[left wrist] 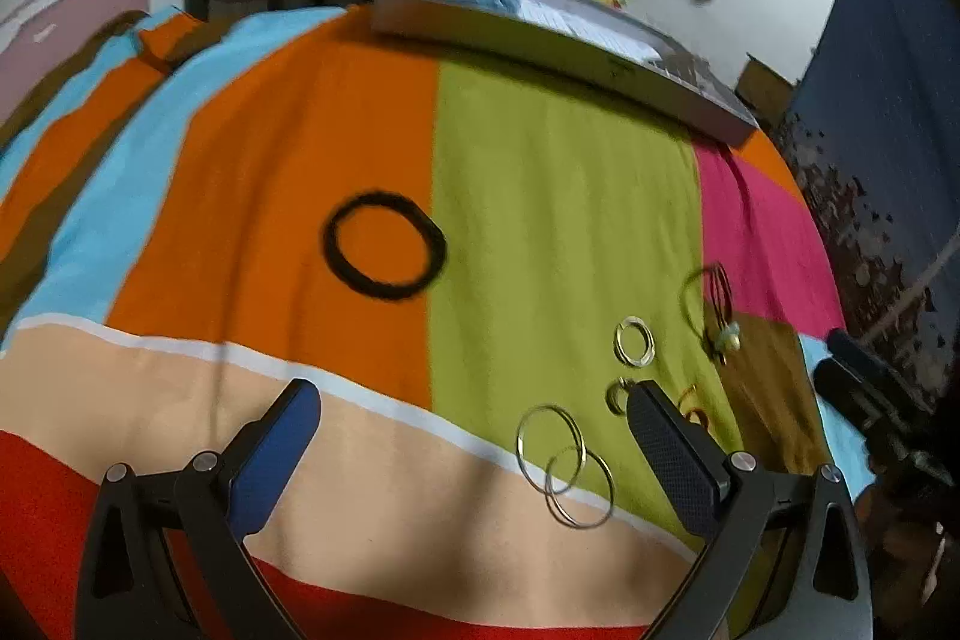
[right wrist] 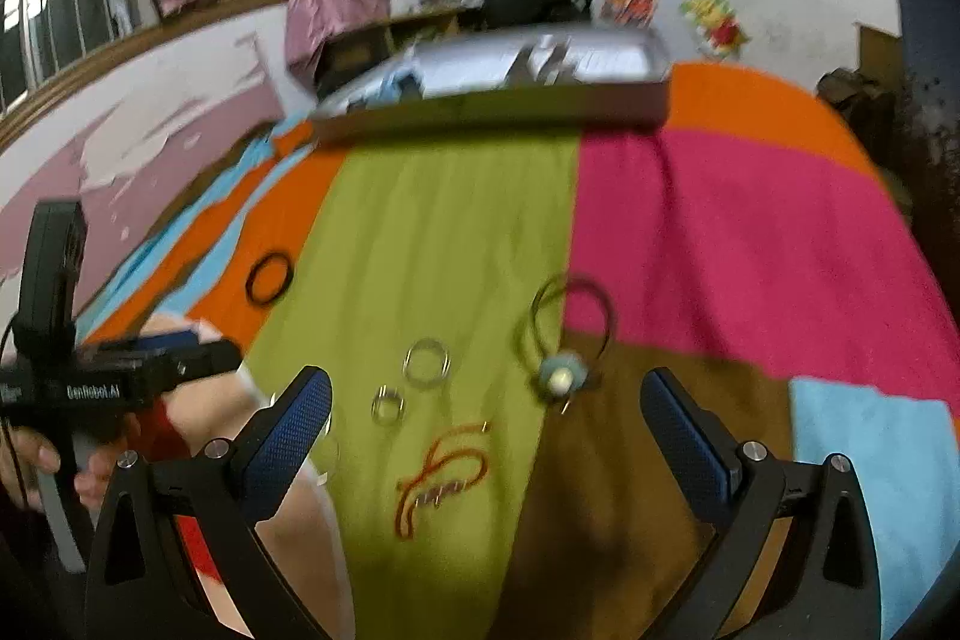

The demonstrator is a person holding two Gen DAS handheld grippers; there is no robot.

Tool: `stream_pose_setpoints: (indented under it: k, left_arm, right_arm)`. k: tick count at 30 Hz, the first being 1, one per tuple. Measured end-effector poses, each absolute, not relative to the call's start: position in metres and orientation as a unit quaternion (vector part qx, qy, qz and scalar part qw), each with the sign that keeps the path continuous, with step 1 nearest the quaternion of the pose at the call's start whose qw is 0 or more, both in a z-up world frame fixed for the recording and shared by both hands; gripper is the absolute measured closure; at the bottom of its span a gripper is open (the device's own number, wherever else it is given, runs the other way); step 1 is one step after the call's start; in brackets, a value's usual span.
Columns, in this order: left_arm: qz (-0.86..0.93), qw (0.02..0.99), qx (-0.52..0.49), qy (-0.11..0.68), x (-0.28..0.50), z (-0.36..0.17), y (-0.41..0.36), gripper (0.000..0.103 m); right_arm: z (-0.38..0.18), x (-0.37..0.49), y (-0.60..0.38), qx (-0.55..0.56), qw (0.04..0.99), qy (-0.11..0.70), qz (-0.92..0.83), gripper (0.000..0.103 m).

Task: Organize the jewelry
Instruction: 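Move the left tool to the two silver hoops while the right tool approaches the red string bracelet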

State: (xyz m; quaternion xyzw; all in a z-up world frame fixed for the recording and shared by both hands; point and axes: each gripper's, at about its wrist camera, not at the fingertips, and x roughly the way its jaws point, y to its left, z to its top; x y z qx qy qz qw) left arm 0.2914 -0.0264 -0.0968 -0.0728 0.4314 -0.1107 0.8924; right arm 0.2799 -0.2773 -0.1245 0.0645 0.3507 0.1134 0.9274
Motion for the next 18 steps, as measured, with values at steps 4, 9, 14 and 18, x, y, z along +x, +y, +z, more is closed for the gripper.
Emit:
stream_pose_setpoints:
  k: [4,9,14,18]
  left_arm:
    - [-0.135,0.887,-0.046,0.439,0.291,-0.102,-0.04,0.0]
    - [-0.17,0.882,-0.009,0.439,0.285,-0.102,-0.054,0.017]
    - [-0.204,0.867,-0.002,0.455,0.285,-0.107,-0.062,0.035]
    - [-0.219,0.852,0.005,0.475,0.285,-0.116,-0.067,0.043]
  right_arm:
    - [-0.144,0.286,-0.271,0.064,0.909,0.392,0.128,0.014]
    - [-0.164,0.292,-0.265,0.067,0.89,0.428,0.142,0.029]
    - [-0.174,0.294,-0.256,0.056,0.881,0.442,0.158,0.043]
    - [-0.174,0.296,-0.242,0.035,0.88,0.441,0.173,0.043]
